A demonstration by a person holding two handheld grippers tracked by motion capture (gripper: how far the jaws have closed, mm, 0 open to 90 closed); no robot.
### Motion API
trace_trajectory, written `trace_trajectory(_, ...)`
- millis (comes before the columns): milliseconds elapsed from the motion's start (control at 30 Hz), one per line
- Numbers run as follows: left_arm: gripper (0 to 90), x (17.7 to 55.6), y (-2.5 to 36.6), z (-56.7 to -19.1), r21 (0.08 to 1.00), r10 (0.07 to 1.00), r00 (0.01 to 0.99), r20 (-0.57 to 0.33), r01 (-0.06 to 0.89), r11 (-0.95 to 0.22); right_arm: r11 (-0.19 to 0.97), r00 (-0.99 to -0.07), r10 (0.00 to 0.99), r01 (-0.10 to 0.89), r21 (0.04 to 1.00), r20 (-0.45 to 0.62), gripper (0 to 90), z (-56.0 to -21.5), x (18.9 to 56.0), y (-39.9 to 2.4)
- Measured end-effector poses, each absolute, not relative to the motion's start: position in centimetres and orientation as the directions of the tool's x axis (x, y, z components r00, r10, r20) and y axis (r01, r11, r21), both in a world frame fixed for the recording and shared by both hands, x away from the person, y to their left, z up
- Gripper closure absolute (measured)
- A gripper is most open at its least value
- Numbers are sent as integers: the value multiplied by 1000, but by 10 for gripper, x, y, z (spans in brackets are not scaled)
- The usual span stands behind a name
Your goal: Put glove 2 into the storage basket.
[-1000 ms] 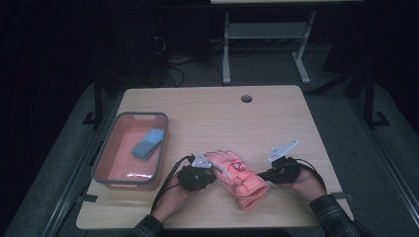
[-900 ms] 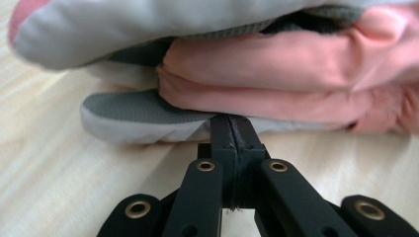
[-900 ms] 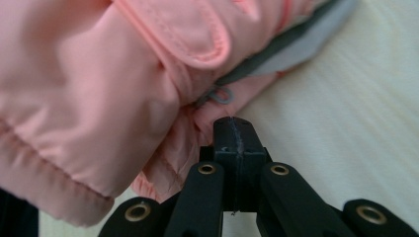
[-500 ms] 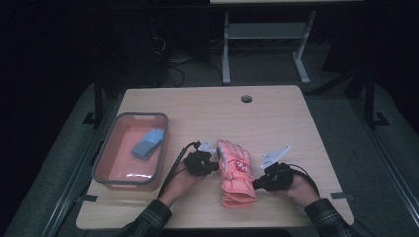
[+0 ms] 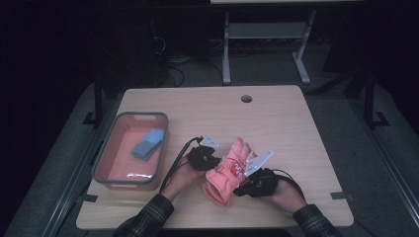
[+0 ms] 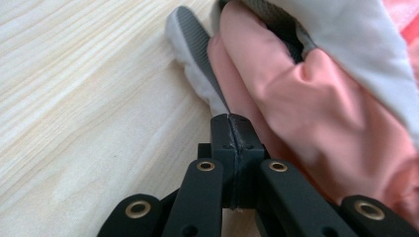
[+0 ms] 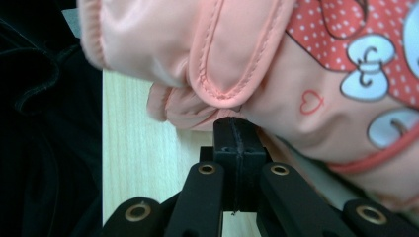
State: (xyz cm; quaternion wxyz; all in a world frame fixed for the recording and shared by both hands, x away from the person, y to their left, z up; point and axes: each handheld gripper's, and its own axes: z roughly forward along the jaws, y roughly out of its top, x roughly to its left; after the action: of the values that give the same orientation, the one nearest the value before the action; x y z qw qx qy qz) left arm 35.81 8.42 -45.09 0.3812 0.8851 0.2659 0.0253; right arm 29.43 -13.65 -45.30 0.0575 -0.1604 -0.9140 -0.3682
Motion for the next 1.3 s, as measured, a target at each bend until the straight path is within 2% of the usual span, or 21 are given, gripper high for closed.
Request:
trace_trajectory(100,893,359,87,-450,685,493,857,-147,448,-574,676,-945,238,326,661,222,900,-454,296,-134)
trace_trajectory(233,887,359,97,-445,688,516,845,-141,459,-562,663,-936,269,351,661,228,900,-449,293,-144)
trace_trajectory(300,851,357,102,-442,694,531,830,-171,484,-533,647,-928,292,370,667,231,900,-444,292,-153)
trace_trajectory(467,729,355,115,-429,686,550,817,-174,501,-527,580,-906,346,409,704,242,900,-426,293,-174)
trace_trajectory(600,599,355,120,-420,691,555,811,-183,508,-515,528,-893,395,413,742,216,900,-410,296,-184)
trace_trajectory(667,533,355,122,-416,693,561,801,-209,526,-492,518,-887,415,414,748,204,900,-407,298,-184)
trace_trajectory(700,479,356,123,-414,688,557,803,-211,527,-499,516,-887,417,412,751,199,900,-406,299,-182)
trace_trajectory(800,398,355,126,-409,685,547,812,-205,518,-512,518,-880,439,413,749,182,900,-406,304,-175)
trace_trajectory(1067,300,351,134,-392,715,541,816,-203,501,-487,504,-849,508,431,749,147,900,-410,315,-166)
trace_trajectory(1300,250,348,133,-384,731,532,824,-195,484,-482,540,-847,512,450,712,147,900,-426,324,-154)
